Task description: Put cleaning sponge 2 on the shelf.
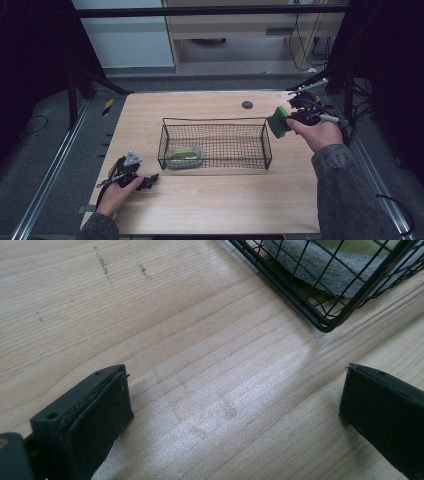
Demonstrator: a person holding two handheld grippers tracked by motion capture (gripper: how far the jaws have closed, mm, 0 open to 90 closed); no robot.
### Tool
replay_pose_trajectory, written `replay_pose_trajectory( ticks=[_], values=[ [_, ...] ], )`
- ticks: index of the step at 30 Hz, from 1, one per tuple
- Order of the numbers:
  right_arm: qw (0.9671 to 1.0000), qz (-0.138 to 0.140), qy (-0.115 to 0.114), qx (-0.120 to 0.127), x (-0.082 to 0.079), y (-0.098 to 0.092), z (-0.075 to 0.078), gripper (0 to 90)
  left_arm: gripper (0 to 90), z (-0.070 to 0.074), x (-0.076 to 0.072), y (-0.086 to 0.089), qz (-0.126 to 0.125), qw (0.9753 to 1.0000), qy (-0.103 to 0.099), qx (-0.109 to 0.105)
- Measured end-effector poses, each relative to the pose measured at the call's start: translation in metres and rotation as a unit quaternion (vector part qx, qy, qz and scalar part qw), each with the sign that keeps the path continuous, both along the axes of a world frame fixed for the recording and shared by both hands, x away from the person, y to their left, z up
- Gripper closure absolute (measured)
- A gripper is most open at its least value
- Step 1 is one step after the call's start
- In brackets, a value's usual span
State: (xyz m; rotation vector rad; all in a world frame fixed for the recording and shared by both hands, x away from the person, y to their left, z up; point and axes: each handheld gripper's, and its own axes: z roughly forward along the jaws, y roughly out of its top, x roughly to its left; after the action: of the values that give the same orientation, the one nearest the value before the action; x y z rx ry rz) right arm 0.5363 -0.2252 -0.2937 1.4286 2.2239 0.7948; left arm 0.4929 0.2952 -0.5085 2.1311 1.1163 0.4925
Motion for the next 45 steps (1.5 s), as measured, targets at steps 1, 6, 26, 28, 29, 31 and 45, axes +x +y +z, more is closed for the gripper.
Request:
replay_pose_trajectory(
  ticks=[1, 6, 26, 28, 29, 31, 45],
  values=[
    [1.0, 0.001, 0.0, 0.002, 0.001, 0.001, -0.001, 64.8, 0.0, 0.0, 0.0, 0.0, 0.0, 1.0, 0.0, 0.0],
    [1.0, 0.001, -0.006, 0.005, 0.003, 0.008, -0.003, 64.8, 0.0, 0.0, 0.0, 0.0, 0.0, 1.0, 0.0, 0.0],
    [0.9995, 0.027, -0.001, 0.013, 0.013, 0.026, -0.022, 64.9, 0.0, 0.0, 0.0, 0.0, 0.0, 1.0, 0.0, 0.0],
    [0.9995, 0.028, 0.0, 0.012, 0.015, 0.027, -0.023, 64.9, 0.0, 0.0, 0.0, 0.0, 0.0, 1.0, 0.0, 0.0],
    [0.9995, 0.028, 0.001, 0.014, 0.015, 0.027, -0.024, 64.9, 0.0, 0.0, 0.0, 0.0, 0.0, 1.0, 0.0, 0.0],
    [0.9995, 0.029, 0.001, 0.014, 0.016, 0.028, -0.026, 64.9, 0.0, 0.0, 0.0, 0.0, 0.0, 1.0, 0.0, 0.0],
    [0.999, 0.035, 0.027, 0.01, 0.022, 0.034, -0.048, 65.0, 0.0, 0.0, 0.0, 0.0, 0.0, 1.0, 0.0, 0.0]
  ],
)
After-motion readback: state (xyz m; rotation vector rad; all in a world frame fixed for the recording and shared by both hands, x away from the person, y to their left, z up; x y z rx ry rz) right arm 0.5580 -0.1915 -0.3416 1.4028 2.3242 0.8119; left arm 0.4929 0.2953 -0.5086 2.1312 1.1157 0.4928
